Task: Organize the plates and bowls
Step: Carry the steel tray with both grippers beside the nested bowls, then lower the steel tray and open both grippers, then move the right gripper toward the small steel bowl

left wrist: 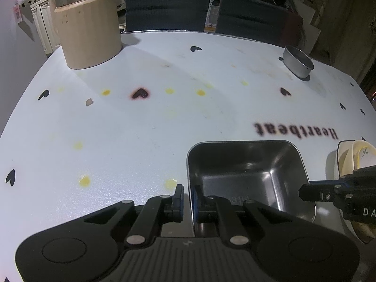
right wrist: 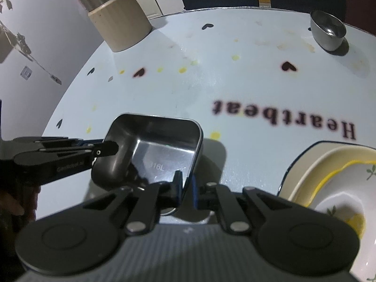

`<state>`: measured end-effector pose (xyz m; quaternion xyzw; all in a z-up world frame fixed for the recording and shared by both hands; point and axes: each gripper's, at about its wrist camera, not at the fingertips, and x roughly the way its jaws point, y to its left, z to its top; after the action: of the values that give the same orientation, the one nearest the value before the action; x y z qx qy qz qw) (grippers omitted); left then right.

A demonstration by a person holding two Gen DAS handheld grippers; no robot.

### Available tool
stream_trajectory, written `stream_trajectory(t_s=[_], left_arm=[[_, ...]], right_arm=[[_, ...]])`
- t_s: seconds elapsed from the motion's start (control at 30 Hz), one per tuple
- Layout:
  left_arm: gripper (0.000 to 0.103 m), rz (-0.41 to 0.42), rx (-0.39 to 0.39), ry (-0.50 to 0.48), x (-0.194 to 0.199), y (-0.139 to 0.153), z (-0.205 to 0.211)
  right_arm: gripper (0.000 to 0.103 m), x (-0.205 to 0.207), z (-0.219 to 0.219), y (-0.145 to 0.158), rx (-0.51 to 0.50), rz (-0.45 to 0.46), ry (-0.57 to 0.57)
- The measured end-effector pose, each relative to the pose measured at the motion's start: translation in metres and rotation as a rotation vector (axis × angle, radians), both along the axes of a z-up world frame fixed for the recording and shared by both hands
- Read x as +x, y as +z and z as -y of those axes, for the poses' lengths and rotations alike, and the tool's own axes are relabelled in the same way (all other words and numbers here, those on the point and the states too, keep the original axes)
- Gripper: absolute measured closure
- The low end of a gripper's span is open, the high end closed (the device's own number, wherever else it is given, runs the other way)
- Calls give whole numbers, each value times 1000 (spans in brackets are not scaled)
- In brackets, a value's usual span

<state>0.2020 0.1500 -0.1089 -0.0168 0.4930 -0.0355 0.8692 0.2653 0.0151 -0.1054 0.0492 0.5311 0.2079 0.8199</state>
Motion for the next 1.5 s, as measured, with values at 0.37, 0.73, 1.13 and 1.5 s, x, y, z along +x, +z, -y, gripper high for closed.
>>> stream_trajectory(t_s=[0.37, 0.73, 1.13, 1.5], left_arm=[[67, 15, -14, -7, -7, 8, 2], [26, 65, -7, 14, -18, 33, 3], [1, 134, -5, 13, -24, 64, 19], [0, 215, -16, -16, -7, 88, 67]], right_arm=[[87, -2, -7, 4, -18, 16, 24], [56, -7, -1, 18, -8, 63, 31], [17, -16, 40, 53, 2, 195, -22], [1, -21, 115, 78, -35, 329, -150]])
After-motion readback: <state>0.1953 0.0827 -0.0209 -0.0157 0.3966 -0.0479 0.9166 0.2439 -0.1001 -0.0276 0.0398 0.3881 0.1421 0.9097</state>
